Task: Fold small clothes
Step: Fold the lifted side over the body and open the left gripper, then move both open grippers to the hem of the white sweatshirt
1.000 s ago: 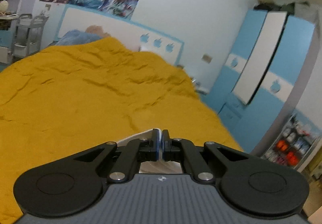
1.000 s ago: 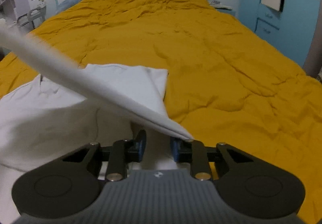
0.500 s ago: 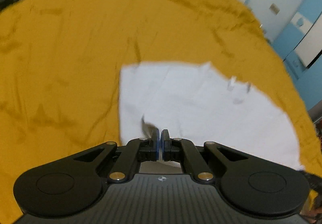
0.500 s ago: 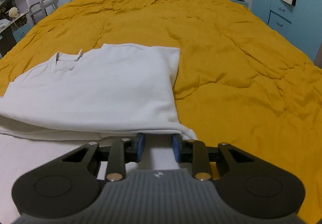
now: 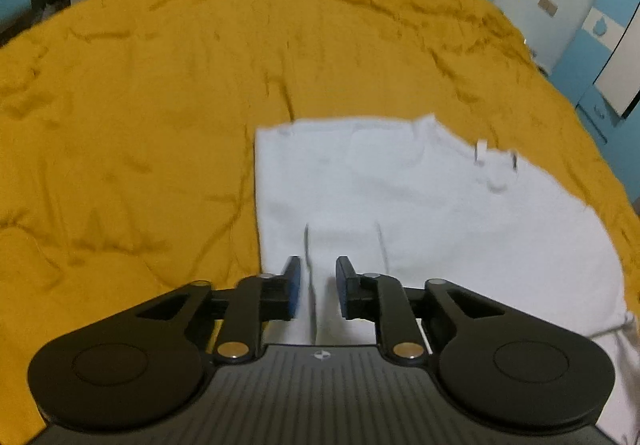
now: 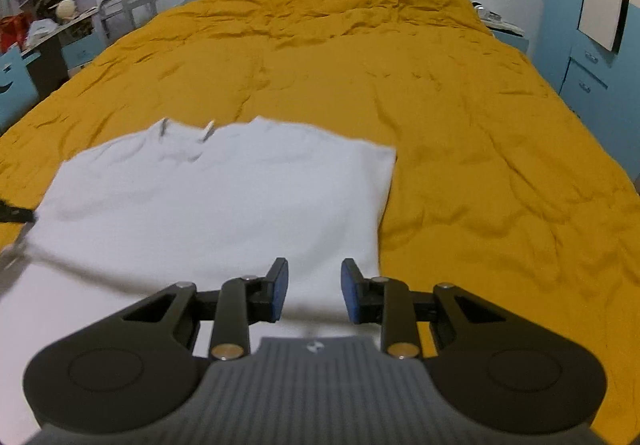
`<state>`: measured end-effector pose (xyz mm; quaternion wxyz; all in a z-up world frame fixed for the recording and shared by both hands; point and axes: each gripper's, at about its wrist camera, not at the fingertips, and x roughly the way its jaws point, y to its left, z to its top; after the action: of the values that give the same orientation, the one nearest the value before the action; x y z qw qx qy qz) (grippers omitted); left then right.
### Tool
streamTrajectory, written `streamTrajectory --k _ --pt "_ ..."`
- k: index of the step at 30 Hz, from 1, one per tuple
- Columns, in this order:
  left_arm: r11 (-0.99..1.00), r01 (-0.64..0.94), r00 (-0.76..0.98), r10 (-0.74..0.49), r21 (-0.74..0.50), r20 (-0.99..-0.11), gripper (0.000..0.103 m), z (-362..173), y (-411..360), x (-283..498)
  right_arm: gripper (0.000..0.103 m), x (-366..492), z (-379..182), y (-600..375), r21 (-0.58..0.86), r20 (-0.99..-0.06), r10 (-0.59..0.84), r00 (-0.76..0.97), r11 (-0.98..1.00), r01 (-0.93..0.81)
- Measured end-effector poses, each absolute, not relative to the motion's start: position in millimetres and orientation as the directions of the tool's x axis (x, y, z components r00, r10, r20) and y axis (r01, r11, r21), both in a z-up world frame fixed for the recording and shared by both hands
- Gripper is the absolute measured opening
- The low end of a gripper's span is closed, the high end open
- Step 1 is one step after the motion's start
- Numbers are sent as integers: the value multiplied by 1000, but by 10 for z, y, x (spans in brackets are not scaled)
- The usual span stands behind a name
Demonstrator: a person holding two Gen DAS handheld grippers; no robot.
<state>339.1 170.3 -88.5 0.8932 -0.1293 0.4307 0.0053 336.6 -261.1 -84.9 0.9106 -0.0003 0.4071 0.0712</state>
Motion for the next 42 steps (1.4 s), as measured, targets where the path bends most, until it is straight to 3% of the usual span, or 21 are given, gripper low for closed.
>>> streamTrajectory --k 2,6,9,14,17,22,26,33,42 --pt "969 -115 643 -97 -221 -760 22 -832 1701 3440 17 3582 -899 -2600 56 -741 113 662 993 -107" --pt "970 -83 643 -124 -230 -756 21 -888 1627 3635 17 3921 -936 -2511 89 -713 160 683 986 -137" --pt "972 -66 627 -134 -224 -767 14 -1032 1541 3758 17 4160 -1070 -2477 98 -726 164 668 986 -136" --pt "990 -82 577 -45 -113 -815 6 -1339 1473 3846 15 4351 -1537 -2662 2 -776 35 630 999 -53" --pt "991 -78 577 -41 -105 -816 6 -1391 1481 3844 15 4311 -1683 -2857 89 -776 87 625 996 -28" --pt "991 -72 600 -47 -113 -799 6 -1301 1514 3771 15 4269 -1606 -2883 27 -780 14 625 1000 11" --pt "986 -77 665 -62 -150 -744 7 -1099 1597 3759 16 4221 -1368 -2930 62 -757 62 651 998 -23" --pt "991 -76 634 -36 -109 -773 7 -1153 1576 3741 16 4301 -1318 -2721 45 -772 78 631 997 -68" --pt "995 -63 635 -18 -75 -772 7 -1045 1401 3331 15 3704 -1395 -2690 55 -792 91 604 995 -78"
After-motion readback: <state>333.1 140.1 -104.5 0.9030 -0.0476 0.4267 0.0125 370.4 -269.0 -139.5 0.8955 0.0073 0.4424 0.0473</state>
